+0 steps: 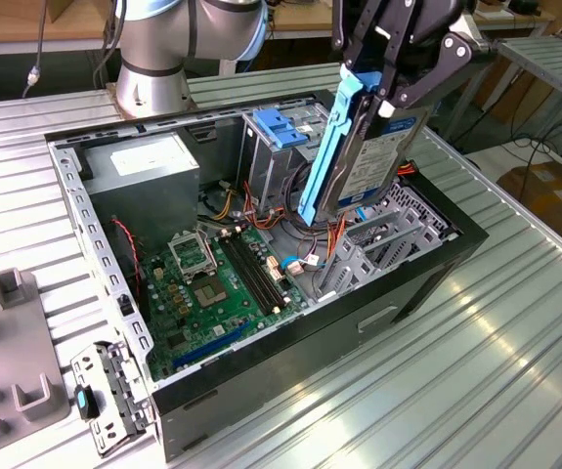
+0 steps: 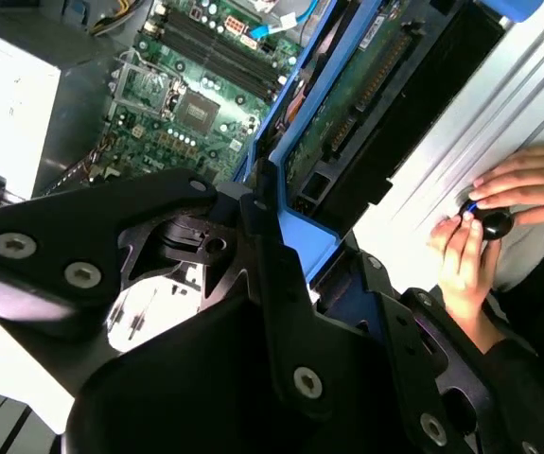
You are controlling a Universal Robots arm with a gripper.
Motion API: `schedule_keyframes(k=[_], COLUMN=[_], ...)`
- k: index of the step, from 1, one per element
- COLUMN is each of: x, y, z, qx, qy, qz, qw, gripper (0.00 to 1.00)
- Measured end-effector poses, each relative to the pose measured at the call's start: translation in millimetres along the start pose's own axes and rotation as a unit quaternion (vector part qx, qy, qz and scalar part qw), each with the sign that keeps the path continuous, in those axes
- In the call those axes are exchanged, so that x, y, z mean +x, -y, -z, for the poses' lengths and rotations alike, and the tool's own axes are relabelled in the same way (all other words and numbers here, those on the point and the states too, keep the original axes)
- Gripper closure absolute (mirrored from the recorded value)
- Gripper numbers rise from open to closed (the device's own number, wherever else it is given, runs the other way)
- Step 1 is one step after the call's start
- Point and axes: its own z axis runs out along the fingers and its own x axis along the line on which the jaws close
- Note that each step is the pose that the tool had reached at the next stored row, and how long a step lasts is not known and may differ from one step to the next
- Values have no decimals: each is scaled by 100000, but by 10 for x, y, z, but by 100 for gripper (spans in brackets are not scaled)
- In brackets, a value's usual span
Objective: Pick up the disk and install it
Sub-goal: 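Insert the disk into the insertion slot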
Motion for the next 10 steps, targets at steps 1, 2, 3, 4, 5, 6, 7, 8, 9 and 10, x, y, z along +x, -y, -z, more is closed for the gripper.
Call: schedule_keyframes(k=[1,2,3,4,5,6,7,8,9,10], x=[0,-1,-2,-1,-1,-2,-2,-2,-2,-2], y=[21,38,48,48,48,48,48,48,49,49], z=[-3,-5,-4,-4,-5,-5,-5,-5,-5,-5], qx=[1,-1,-1,-4,-3,-2,-3,-1,-2,-3], qy=[-11,-15,-29,-31,-25,-23,-23,-19,-21,-20], qz=[-1,0,1,2,-3,-4,-4,-4,0,-2], qw=[100000,100000,100000,100000,100000,100000,100000,100000,100000,100000], gripper=[63,63,63,63,63,63,63,63,63,63])
